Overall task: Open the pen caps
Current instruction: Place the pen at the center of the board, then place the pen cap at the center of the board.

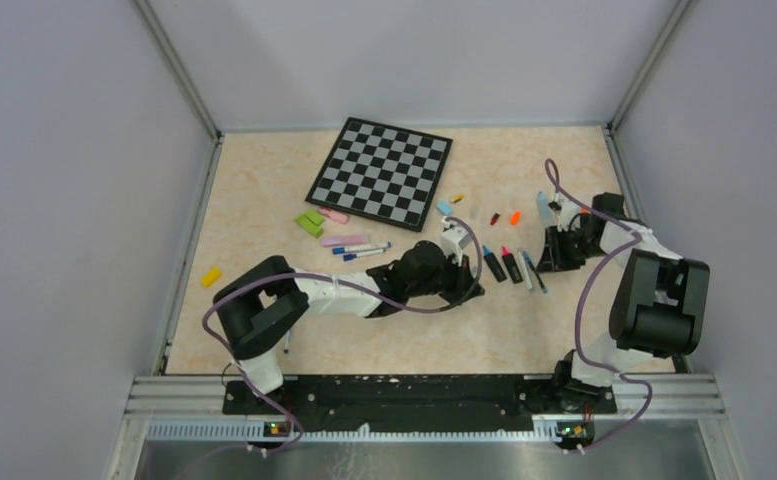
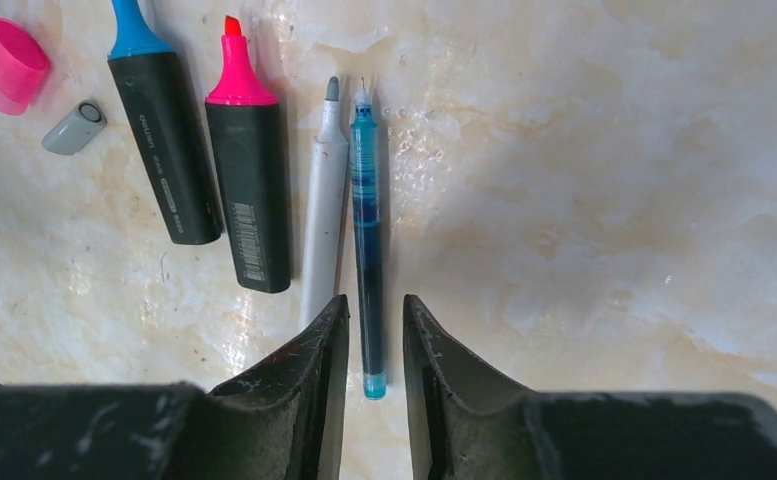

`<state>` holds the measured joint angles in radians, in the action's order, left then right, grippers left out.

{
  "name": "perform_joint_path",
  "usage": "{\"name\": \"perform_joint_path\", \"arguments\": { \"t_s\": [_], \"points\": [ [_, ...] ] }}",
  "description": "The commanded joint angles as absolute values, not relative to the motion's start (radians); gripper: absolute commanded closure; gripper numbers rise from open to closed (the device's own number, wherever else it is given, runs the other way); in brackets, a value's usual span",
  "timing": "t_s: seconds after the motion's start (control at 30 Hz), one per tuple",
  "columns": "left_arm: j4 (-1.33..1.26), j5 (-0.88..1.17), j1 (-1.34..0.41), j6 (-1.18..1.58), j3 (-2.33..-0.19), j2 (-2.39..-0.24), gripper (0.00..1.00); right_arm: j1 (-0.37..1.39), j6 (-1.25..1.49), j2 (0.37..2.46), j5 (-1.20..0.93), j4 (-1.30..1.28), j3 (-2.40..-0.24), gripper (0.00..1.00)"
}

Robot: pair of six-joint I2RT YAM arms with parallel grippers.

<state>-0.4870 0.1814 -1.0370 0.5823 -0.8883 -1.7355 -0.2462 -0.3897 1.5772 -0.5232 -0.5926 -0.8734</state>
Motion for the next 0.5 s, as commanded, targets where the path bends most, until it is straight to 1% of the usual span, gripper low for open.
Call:
{"name": "perform_joint_path", "arguments": {
  "t_s": [0.0,0.17,0.47],
  "points": [
    [-0.353,0.055,-1.061,0.538,-1.009,-1.791,1.00,-0.259,-0.389,1.495,-0.520,-0.586,-0.913,0.75],
    [-0.167,-0.048,-1.074,0.541,-1.166,-1.890,1.00,-0.262,-0.394,1.460,-0.518,-0.584,-0.913,0.75],
    [-0.006,-0.132,-1.075,0.488,-1.393,-2.063,0.99,-0.264,-0.394,1.405,-0.515,-0.574,-0.910,0.74]
  ]
}}
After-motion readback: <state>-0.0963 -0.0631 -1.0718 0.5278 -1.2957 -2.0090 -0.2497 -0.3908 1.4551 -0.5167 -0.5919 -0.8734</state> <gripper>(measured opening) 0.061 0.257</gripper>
